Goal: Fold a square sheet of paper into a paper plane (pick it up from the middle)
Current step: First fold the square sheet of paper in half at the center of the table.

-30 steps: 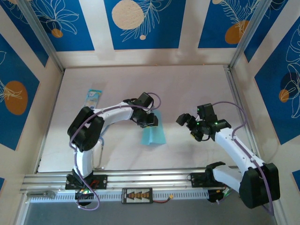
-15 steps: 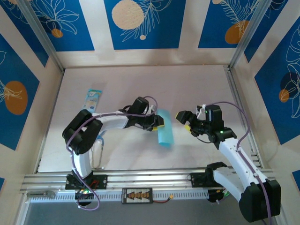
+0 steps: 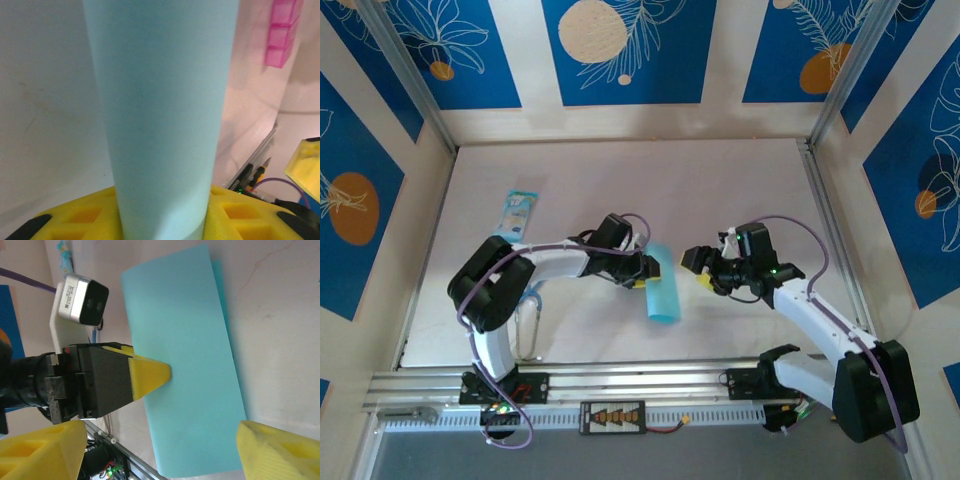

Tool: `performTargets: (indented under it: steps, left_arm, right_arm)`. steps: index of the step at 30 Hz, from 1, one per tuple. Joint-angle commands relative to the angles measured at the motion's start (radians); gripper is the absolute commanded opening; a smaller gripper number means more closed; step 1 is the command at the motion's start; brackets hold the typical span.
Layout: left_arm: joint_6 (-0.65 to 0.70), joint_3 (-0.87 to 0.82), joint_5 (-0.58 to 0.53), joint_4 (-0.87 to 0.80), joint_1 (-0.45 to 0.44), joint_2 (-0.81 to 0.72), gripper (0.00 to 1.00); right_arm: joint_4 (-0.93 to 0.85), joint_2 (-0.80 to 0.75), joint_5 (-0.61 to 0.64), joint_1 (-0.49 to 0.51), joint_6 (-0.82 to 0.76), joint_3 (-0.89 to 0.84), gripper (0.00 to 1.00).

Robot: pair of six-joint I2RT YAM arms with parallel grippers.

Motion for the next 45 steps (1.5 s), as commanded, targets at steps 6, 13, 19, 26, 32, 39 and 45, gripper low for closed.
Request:
performTargets:
  steps: [6, 13, 19, 26, 32, 39, 45]
  left_arm:
    - [0.147, 0.051, -0.093, -0.206, 0.01, -0.005, 0.44]
    - [0.185, 0.071, -0.141, -0.259, 0.01, -0.009, 0.55]
    - [0.218, 0.087, -0.217, -0.329, 0.01, -0.03, 0.59]
    - [0.236, 0.086, -0.283, -0.363, 0.009, -0.051, 0.58]
    - [0.264, 0.104, -0.289, -0.398, 0.01, -0.023, 0.56]
    - [0.341, 0.147, -0.302, -0.477, 0.011, 0.01, 0.55]
    - [0.376, 0.183, -0.286, -0.506, 0.01, 0.048, 0.55]
  right_arm:
    - [-0.011, 0.02, 0.049, 0.063, -0.038, 0.037, 0.75]
    - [0.002, 0.016, 0.067, 0.076, -0.026, 0.015, 0.74]
    - [0.016, 0.016, 0.067, 0.086, -0.013, 0.002, 0.74]
    - [0.024, 0.026, 0.074, 0.095, -0.005, -0.003, 0.74]
    - [0.034, 0.034, 0.073, 0.098, -0.004, -0.011, 0.74]
    - [0.032, 0.036, 0.074, 0.099, -0.005, -0.017, 0.74]
    - [0.034, 0.037, 0.078, 0.099, -0.003, -0.022, 0.74]
